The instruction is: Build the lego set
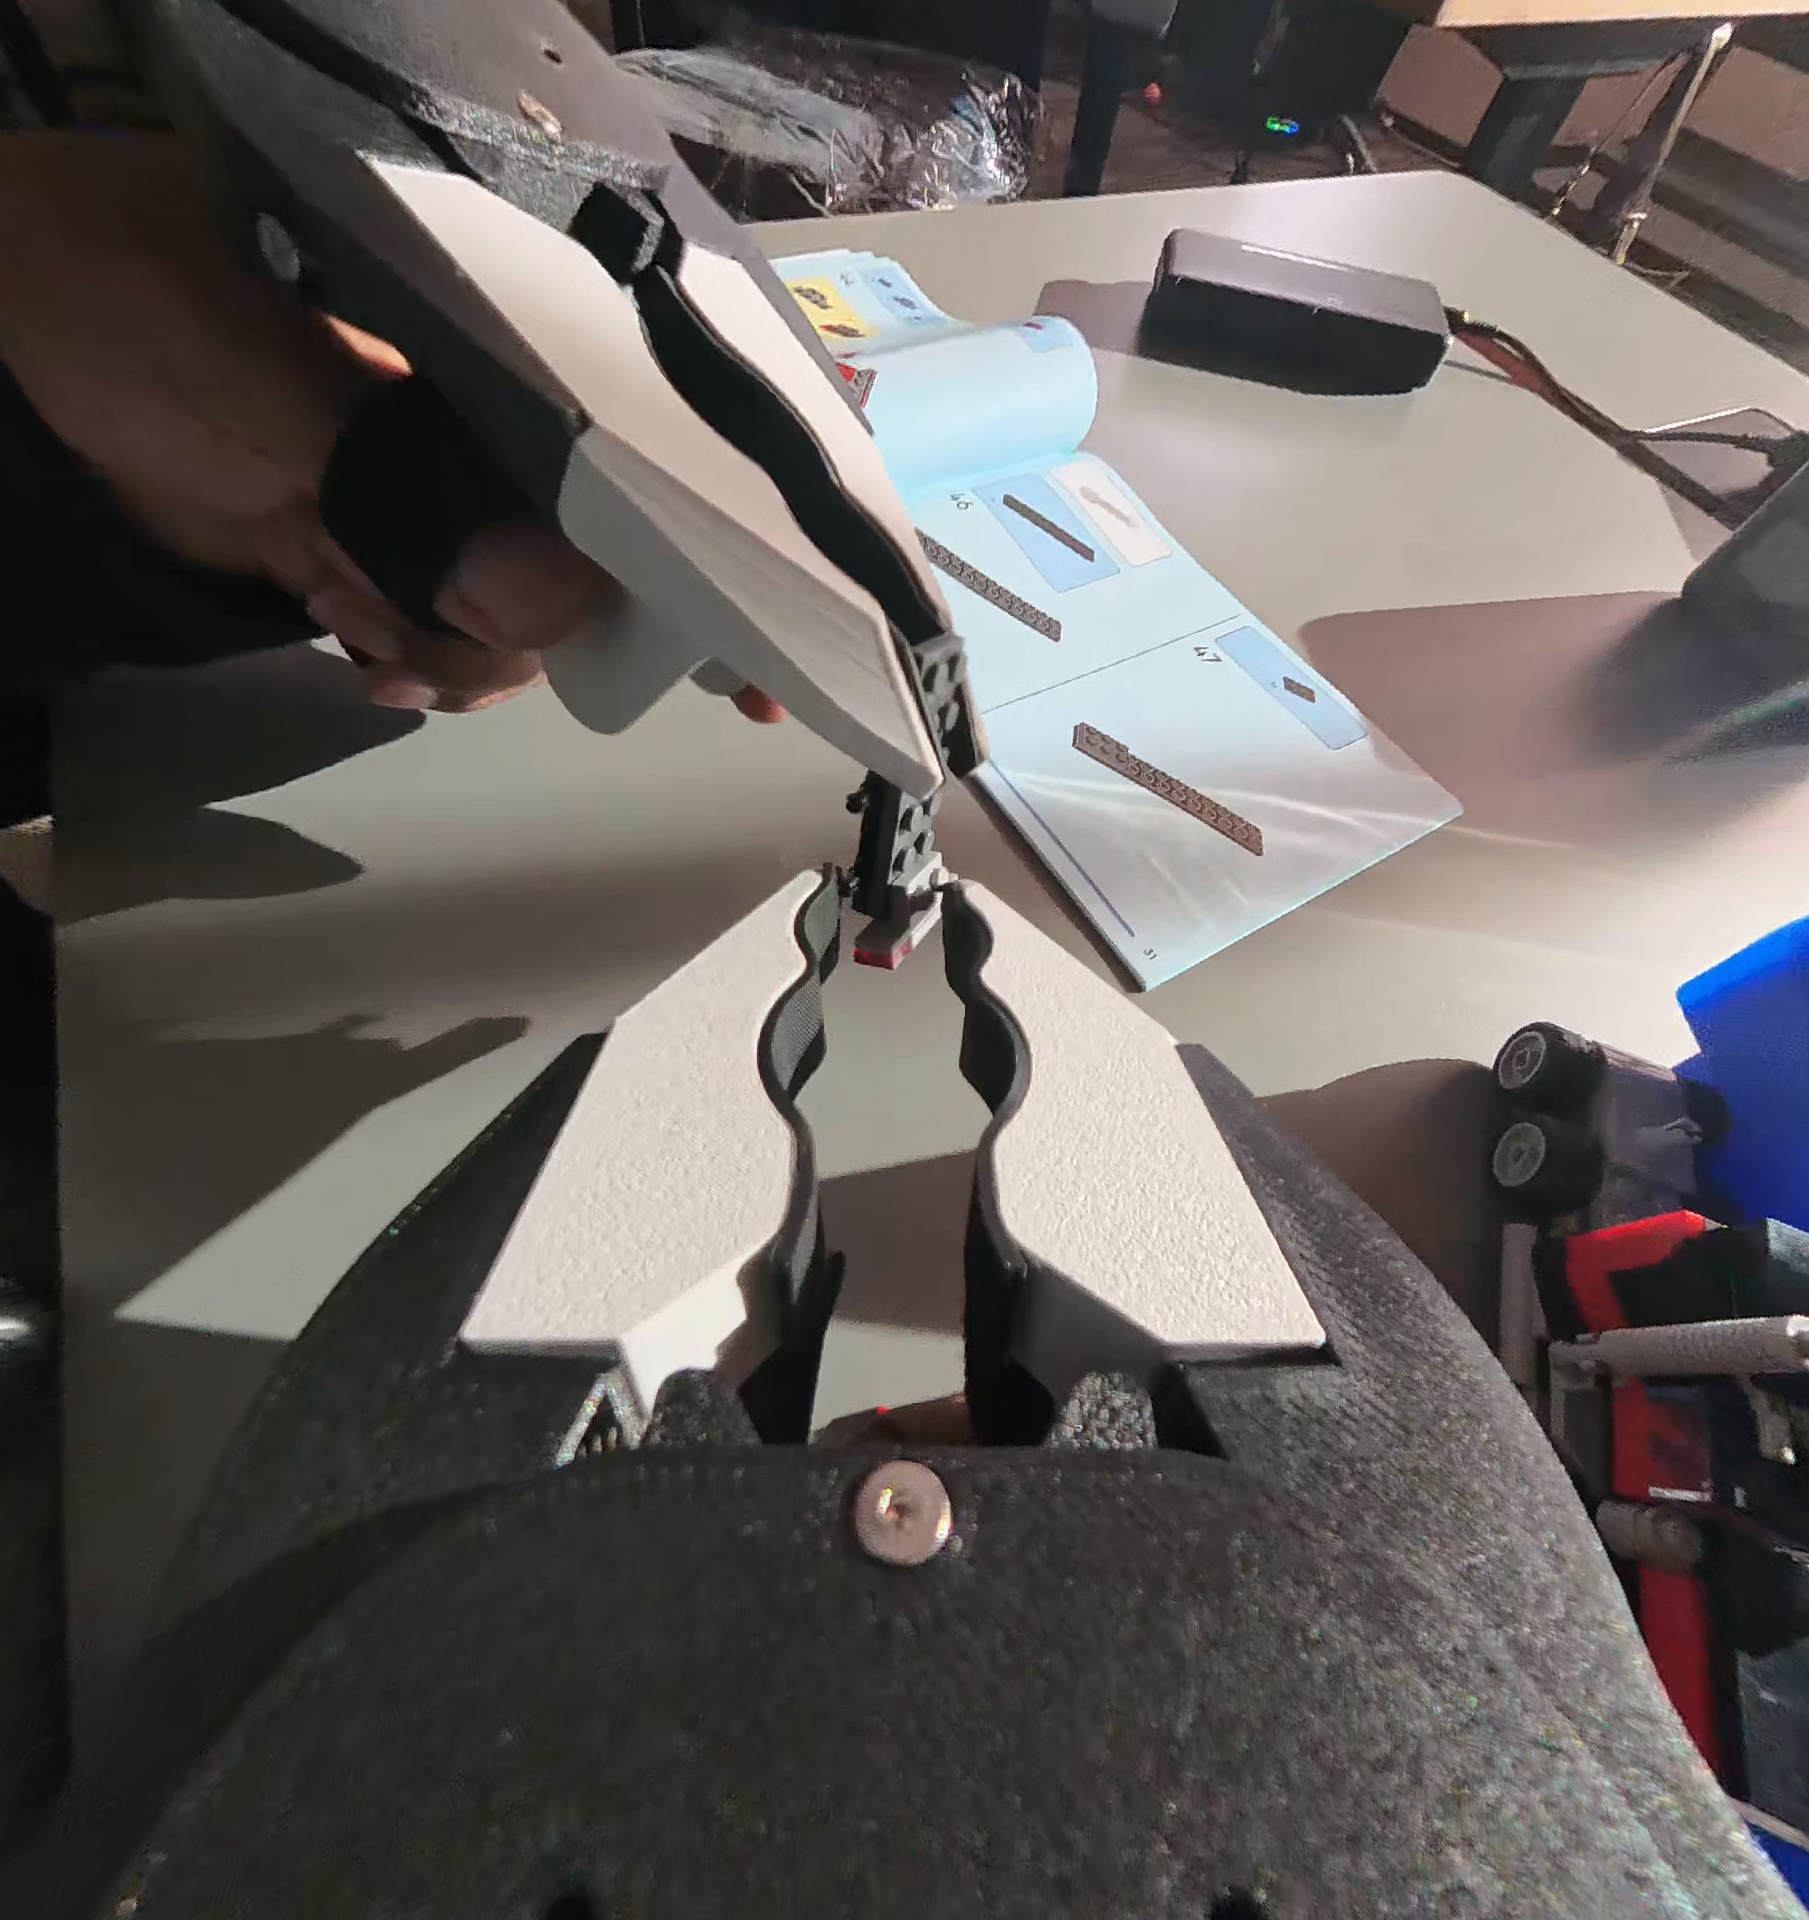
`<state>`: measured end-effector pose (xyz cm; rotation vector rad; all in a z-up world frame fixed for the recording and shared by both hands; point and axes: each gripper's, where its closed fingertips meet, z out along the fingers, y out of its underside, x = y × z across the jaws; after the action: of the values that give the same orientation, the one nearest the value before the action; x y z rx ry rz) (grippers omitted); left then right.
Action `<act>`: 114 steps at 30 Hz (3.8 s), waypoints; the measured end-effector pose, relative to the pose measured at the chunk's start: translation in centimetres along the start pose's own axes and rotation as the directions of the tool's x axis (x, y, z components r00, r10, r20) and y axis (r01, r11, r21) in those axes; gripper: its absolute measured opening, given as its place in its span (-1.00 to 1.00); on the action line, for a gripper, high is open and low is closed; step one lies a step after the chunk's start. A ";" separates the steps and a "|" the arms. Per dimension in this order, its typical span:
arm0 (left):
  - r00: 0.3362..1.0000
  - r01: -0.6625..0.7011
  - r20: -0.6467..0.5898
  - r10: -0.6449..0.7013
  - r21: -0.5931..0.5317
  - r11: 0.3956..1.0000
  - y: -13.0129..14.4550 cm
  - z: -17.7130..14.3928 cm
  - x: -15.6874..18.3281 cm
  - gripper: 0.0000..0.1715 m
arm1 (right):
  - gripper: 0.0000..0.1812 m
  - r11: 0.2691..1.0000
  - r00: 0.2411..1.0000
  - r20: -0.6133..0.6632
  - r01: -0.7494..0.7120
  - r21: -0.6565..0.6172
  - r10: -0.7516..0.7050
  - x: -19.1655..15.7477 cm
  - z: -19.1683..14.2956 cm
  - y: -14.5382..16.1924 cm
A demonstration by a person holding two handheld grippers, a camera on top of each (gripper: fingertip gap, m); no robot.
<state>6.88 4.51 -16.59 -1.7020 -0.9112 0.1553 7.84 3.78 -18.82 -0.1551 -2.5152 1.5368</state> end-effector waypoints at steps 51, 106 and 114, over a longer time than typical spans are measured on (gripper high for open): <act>0.913 -0.003 -0.397 0.093 0.220 0.975 -1.7 -2.9 4.3 -0.83 | -0.83 0.838 0.815 0.481 -0.482 0.255 0.322 -1.8 -3.9 -5.6; 0.822 0.402 -0.487 -0.296 0.126 0.907 -2.4 -1.9 2.6 -0.85 | -0.85 0.560 0.425 0.661 -0.828 0.008 0.619 -0.5 -3.3 -5.0; 0.842 0.363 -0.472 -0.262 0.135 0.922 -2.3 -2.0 2.7 -0.85 | -0.86 0.614 0.510 0.628 -0.787 0.065 0.587 -0.6 -3.3 -5.0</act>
<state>8.66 4.83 -12.93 -1.2807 -0.7767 -0.3376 9.13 4.21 -12.96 -0.9240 -2.6587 2.6754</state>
